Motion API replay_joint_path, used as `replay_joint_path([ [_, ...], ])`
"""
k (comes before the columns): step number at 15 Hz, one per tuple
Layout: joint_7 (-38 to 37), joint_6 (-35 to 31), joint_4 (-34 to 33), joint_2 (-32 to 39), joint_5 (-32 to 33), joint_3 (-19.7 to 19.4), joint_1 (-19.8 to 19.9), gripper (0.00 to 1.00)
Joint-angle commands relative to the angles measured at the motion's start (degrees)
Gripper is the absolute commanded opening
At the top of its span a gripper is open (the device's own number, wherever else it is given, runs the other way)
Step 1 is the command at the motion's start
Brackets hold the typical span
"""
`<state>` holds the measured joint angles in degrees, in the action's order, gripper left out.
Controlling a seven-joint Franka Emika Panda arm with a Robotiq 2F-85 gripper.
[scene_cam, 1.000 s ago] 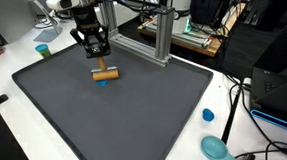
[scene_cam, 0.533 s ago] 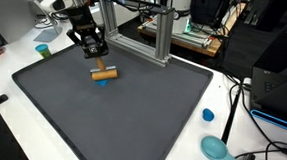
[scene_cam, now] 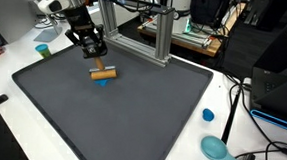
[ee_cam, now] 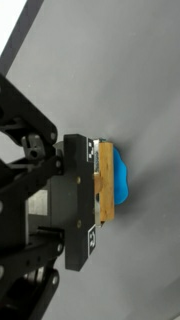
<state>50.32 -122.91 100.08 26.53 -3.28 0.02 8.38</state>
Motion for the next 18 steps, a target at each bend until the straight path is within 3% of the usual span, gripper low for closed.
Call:
replay_joint_path([
  [1,-0.2,0.1,-0.1,0.0,0.3,0.6,0.6,0.47],
  [3,-0.2,0.2,-0.1,0.0,0.3,0.6,0.6,0.47],
  [4,-0.2,0.2,-0.1,0.0,0.3,0.6,0.6,0.22],
  [12,-10.7,-7.4,9.5,-4.0,6.8,-1.3,-2.8,0.22],
  [18,-21.0,-4.8,9.1,-3.0,12.4,-1.7,-4.2,0.22],
])
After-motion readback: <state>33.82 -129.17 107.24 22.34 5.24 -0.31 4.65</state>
